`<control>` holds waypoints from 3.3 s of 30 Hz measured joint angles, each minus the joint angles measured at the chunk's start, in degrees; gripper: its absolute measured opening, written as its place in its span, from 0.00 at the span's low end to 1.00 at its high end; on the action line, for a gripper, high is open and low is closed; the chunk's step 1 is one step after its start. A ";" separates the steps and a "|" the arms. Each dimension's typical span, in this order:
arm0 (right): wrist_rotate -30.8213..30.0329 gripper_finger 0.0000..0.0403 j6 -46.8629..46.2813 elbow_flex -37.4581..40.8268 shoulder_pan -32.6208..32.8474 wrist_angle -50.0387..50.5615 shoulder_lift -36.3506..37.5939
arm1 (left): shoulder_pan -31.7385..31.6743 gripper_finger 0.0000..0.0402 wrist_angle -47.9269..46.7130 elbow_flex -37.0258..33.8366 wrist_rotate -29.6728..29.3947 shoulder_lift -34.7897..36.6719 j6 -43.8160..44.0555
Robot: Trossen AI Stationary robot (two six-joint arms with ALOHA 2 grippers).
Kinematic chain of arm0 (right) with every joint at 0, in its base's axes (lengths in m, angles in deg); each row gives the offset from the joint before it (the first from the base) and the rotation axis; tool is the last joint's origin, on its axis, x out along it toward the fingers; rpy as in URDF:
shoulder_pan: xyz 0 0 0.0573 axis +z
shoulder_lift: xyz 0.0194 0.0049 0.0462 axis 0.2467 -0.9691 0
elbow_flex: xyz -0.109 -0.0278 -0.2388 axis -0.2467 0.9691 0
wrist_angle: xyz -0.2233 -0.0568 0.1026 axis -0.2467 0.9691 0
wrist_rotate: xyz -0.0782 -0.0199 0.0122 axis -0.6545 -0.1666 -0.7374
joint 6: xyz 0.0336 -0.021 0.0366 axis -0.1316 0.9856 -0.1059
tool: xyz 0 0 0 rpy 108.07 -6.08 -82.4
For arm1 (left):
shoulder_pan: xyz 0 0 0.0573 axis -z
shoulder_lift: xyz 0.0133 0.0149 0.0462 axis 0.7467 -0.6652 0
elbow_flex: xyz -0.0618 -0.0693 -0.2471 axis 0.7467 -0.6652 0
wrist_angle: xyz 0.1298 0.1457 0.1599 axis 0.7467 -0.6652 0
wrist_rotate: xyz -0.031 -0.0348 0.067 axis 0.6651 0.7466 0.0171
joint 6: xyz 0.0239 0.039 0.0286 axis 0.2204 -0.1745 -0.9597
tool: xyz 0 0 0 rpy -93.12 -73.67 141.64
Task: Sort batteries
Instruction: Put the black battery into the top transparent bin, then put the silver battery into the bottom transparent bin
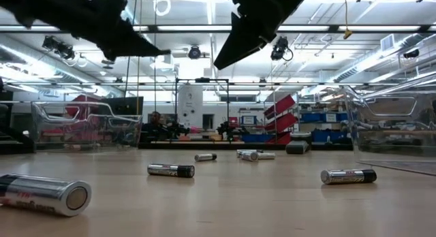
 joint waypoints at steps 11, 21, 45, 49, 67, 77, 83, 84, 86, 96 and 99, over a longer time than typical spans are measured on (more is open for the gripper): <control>-1.42 0.25 -1.11 0.28 0.00 0.48 -0.13 | -1.03 0.04 -62.09 21.85 -11.95 0.56 22.84; -1.46 0.25 -1.10 0.28 -0.73 -0.10 -0.13 | -5.40 0.04 -82.61 25.74 -1.63 0.58 36.20; -1.47 0.25 -1.08 0.28 -0.81 -1.41 -0.17 | -18.83 0.04 -85.19 21.03 10.44 0.51 30.41; -1.49 0.25 -1.45 0.28 -0.83 -1.39 -0.17 | -19.51 0.04 -85.19 21.03 10.44 0.49 30.21; -1.47 0.25 -1.54 0.28 -0.82 -1.40 -0.17 | -19.69 0.07 -85.10 21.03 10.42 0.49 30.16; -1.46 0.25 -1.55 0.26 -0.83 -1.39 -0.17 | -19.68 0.09 -83.28 21.03 8.25 0.49 27.15; -1.46 0.25 -1.57 0.26 -0.81 -1.41 -0.17 | -19.68 0.18 -83.23 21.03 7.67 0.47 27.13; -1.46 0.25 -1.56 0.26 -0.83 -1.39 -0.17 | -19.68 0.19 -83.23 21.03 7.66 0.47 27.14; -1.46 0.25 -1.57 0.26 -0.83 -1.42 -0.17 | -19.68 0.22 -83.20 21.03 7.60 0.47 27.15; -1.46 0.25 -1.57 0.26 -0.82 -1.40 -0.17 | -19.63 0.27 -76.96 21.03 4.58 0.54 23.56; -1.46 0.25 -1.85 0.26 -0.81 -1.39 -0.19 | -19.44 0.27 -68.65 21.03 4.82 0.64 18.06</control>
